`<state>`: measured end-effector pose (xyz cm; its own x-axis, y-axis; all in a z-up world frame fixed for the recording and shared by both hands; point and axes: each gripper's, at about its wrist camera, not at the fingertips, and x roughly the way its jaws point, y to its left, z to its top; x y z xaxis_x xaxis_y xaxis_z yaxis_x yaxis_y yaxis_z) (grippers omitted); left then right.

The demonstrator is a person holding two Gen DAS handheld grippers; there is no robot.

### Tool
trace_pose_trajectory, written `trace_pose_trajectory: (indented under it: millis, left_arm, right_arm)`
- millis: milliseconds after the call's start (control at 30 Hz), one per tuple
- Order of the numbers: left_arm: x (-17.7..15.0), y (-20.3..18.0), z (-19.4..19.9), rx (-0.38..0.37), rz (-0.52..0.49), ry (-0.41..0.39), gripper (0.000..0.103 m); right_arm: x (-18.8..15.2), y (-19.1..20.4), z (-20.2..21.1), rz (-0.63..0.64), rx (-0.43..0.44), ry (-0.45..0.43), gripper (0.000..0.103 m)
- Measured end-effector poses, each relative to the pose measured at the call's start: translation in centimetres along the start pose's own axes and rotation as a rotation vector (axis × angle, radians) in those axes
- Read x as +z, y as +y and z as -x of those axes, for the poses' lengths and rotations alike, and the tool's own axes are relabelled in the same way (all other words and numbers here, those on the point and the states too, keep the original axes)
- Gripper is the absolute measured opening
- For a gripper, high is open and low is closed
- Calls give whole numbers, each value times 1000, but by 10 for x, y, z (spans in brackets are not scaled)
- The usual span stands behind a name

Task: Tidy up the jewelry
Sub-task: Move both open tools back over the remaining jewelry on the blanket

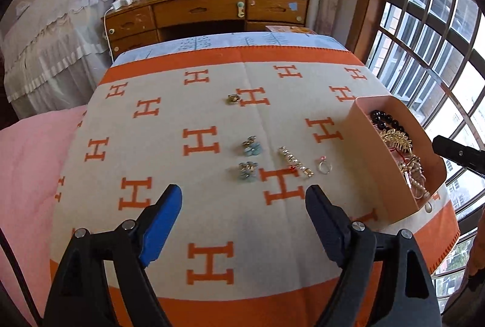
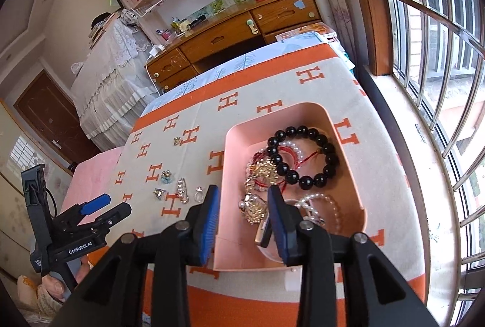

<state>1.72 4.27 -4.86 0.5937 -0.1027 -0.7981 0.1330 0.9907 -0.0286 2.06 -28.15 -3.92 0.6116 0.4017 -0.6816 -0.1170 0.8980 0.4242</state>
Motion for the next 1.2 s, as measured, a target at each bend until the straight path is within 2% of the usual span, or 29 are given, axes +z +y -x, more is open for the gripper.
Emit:
trace_pose_trajectory:
  millis: [333, 667, 967, 1200]
  left_arm:
    - [-20, 33, 9, 28, 37, 0, 82]
    - [-17, 31, -1, -9, 13, 10, 82]
    - [-16, 27, -12, -56, -6, 14, 82]
    - [-13, 18, -21, -104, -34, 24, 78]
  right_arm:
    - [-8, 49, -17, 103, 41, 47, 33]
    - [-12, 87, -47, 182, 66, 107, 33]
    - [-17, 94, -76, 205, 49, 162, 33]
    - [-15, 84, -100, 134, -15, 179, 33]
